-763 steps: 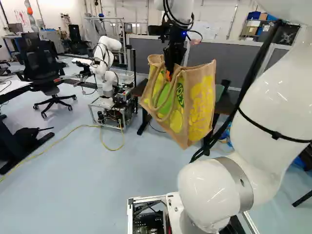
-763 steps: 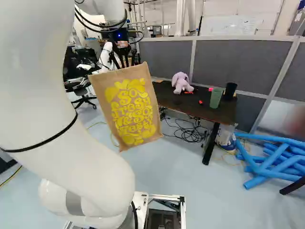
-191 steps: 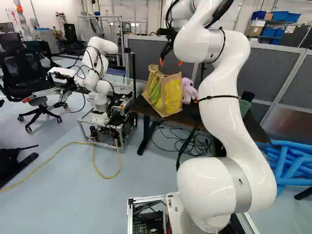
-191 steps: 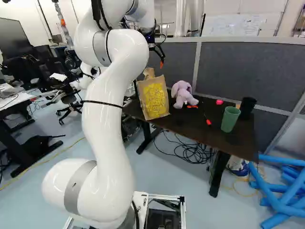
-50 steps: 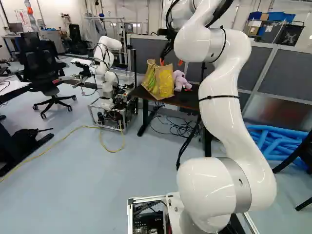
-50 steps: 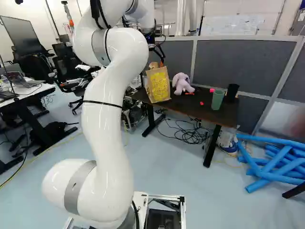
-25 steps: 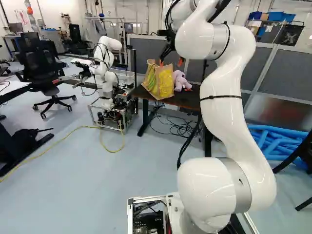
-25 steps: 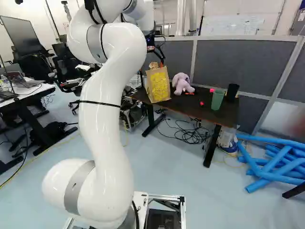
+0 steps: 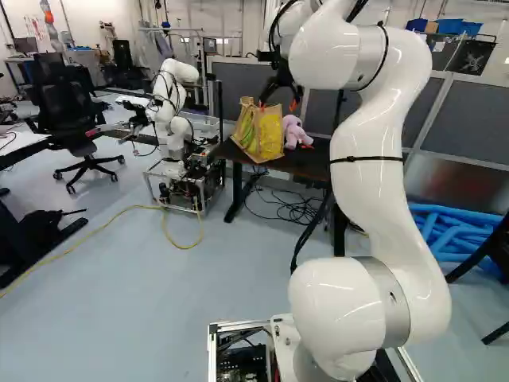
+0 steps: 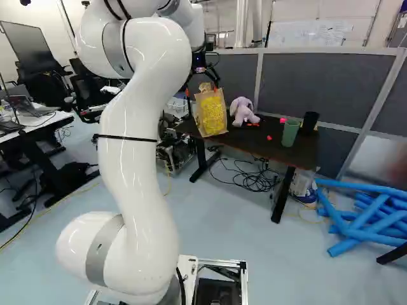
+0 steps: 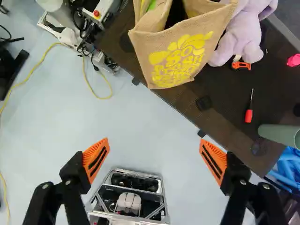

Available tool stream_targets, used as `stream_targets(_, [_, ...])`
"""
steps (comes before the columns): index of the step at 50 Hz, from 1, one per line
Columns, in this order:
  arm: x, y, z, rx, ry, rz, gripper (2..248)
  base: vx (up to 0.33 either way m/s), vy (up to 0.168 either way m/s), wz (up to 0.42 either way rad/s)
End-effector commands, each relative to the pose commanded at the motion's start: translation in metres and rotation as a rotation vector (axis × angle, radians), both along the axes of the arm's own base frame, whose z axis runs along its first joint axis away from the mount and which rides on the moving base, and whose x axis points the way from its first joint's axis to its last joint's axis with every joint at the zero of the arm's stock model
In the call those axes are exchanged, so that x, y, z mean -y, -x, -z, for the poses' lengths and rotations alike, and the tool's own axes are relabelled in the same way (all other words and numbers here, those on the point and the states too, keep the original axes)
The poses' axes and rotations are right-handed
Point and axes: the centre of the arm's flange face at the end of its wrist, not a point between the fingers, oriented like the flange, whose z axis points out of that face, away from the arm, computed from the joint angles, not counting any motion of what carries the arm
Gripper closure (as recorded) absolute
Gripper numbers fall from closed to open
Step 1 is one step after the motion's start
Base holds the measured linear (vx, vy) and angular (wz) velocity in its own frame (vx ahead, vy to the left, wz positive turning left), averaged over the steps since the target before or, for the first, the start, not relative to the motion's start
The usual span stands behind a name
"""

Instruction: Pick up the bag on the ground and place it on the table

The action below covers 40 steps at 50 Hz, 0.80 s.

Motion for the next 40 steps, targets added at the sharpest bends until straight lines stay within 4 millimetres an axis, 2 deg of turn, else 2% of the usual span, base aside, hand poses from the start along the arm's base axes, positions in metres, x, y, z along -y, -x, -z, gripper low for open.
stream_targets(22, [-0.006, 0.020, 0.027, 0.101, 0.004, 0.029, 3, 0.000, 0.000, 0.000])
stream_targets(40, [-0.011, 0.048, 0.058, 0.204, 0.004, 0.055, 3, 0.000, 0.000, 0.000])
